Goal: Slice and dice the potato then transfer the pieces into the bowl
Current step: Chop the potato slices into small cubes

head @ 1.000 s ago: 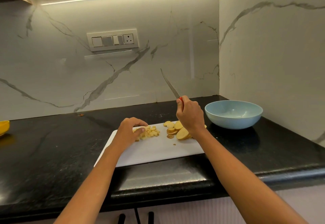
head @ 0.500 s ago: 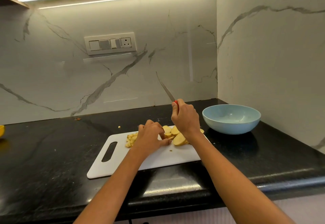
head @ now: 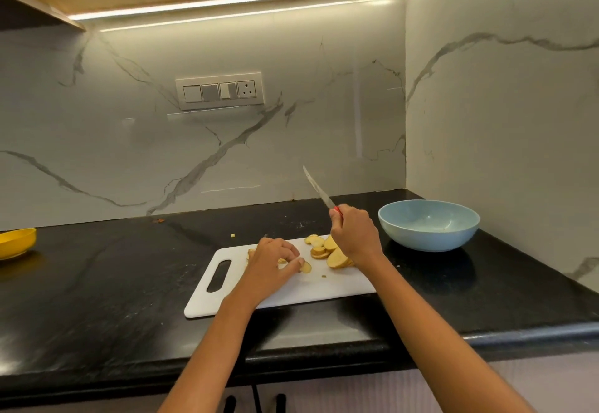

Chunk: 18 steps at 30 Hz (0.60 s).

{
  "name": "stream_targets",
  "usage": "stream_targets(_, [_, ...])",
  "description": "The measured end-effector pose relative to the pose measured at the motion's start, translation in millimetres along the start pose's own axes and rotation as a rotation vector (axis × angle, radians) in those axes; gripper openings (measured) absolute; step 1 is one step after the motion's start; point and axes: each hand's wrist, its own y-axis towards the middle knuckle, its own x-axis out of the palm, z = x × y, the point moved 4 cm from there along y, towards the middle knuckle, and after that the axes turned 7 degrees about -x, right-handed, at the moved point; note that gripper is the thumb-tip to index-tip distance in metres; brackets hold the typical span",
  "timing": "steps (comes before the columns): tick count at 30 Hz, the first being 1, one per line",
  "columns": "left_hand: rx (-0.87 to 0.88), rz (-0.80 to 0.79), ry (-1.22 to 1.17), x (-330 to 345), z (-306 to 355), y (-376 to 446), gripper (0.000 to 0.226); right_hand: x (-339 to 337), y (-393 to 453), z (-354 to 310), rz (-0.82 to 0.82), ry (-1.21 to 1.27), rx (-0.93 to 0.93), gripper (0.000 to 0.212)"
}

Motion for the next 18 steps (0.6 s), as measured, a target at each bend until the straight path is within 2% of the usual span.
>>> stream_targets(5, [-0.015, 0.039, 0.089, -2.0, -2.7, -7.2, 0.019, -8.1, -35.8, -17.0, -0.123, -0.031, -0.037, 0.032])
stream_targets(9, [-0.054, 0.074, 0.023, -4.4, -2.5, -9.3, 0.017, -17.5, -67.1, -31.0, -0.230, -0.111, -0.077, 0.039])
stream_targets(13, [-0.109, 0.139, 0.018, -9.1, -2.6, -13.2, 0.018, -18.9, -90.3, -38.5, -0.345, -0.245, -0.096, 0.030])
stream_targets(18, [-0.203, 0.270, 0.029, -19.2, -3.7, -20.5, 0.016, -18.6, -98.0, -42.5, -0.378, -0.306, -0.040, 0.021])
